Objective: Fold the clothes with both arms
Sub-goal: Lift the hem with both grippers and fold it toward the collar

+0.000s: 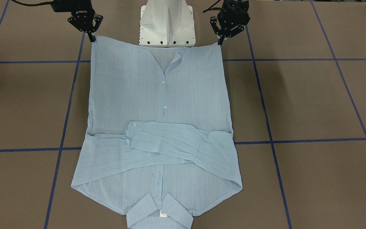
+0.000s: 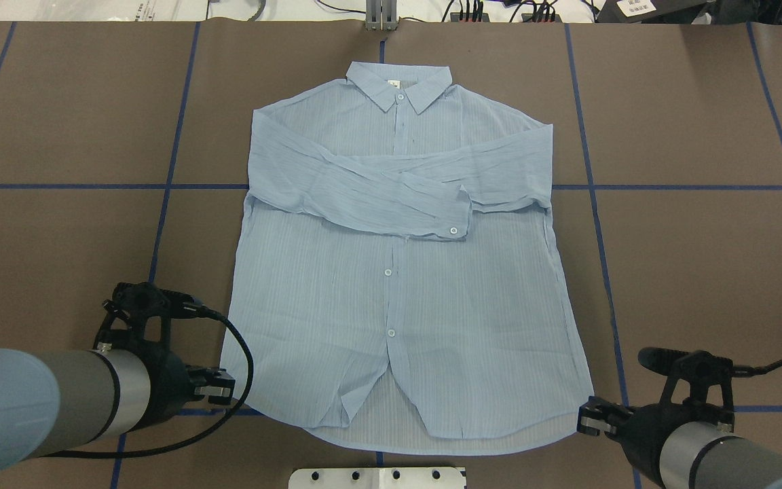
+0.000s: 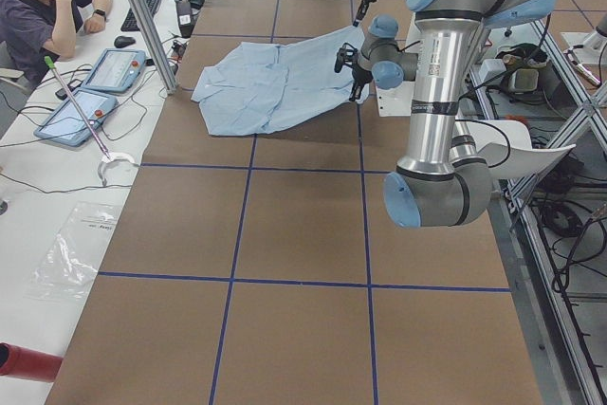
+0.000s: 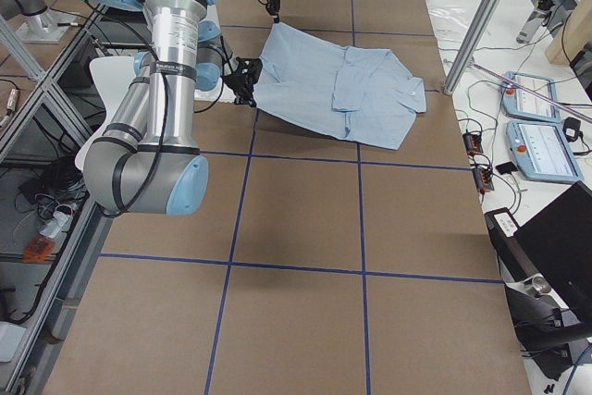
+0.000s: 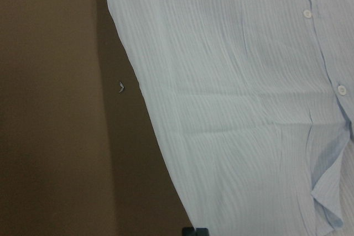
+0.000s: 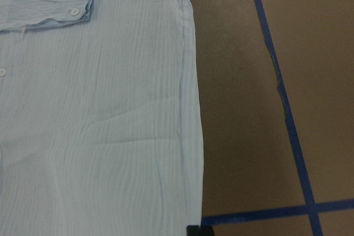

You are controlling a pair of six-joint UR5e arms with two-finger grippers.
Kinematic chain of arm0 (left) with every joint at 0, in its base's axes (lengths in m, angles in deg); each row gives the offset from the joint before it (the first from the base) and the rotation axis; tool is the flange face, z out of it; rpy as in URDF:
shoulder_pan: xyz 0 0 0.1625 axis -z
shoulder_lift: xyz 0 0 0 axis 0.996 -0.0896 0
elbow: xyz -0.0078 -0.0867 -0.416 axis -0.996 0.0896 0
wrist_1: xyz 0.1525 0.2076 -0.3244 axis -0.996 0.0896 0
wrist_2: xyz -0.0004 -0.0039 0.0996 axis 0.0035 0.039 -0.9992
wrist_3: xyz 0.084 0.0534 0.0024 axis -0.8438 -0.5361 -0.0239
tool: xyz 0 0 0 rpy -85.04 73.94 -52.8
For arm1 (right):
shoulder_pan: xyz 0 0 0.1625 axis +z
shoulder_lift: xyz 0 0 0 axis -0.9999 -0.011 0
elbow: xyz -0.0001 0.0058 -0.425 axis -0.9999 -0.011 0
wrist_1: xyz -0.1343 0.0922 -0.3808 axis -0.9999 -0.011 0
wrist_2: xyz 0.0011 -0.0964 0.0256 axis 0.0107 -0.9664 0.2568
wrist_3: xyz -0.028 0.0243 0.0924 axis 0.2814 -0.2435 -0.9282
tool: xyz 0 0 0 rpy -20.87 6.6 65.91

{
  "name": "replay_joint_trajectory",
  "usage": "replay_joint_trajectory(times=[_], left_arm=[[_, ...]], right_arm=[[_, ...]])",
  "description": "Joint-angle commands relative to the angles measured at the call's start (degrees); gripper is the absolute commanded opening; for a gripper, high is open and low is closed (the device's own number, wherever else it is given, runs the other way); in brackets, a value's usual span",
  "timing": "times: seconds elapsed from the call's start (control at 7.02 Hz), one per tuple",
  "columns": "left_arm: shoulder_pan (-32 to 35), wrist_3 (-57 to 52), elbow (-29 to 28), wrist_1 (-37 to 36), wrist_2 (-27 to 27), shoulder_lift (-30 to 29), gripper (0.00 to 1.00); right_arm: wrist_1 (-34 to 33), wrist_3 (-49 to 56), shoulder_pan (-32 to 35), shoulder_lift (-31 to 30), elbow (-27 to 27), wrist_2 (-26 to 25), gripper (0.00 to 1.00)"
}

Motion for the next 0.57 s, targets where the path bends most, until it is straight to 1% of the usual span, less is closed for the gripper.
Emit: replay_joint_trajectory(times=[0.0, 0.14, 0.29, 0.43], left_arm=[[-1.30, -0.42, 11.28, -11.28, 7.34, -1.11, 0.00], [-0.17, -0.85, 12.20, -17.18, 8.60, -5.82, 0.00], [2.88, -2.77, 9.34, -22.54, 7.91, -11.61, 0.00], [10.31, -10.62, 4.70, -22.42, 6.78, -15.58, 0.00]], right_arm=[[-5.24, 0.05, -5.81, -0.10, 8.83, 2.59, 0.00], [-9.17, 0.05, -5.92, 1.21, 12.26, 3.46, 0.00], [-12.52, 0.49, -1.75, 4.27, 12.04, 3.56, 0.00], [-16.20, 1.62, 2.73, 9.69, 10.21, 3.65, 0.00]])
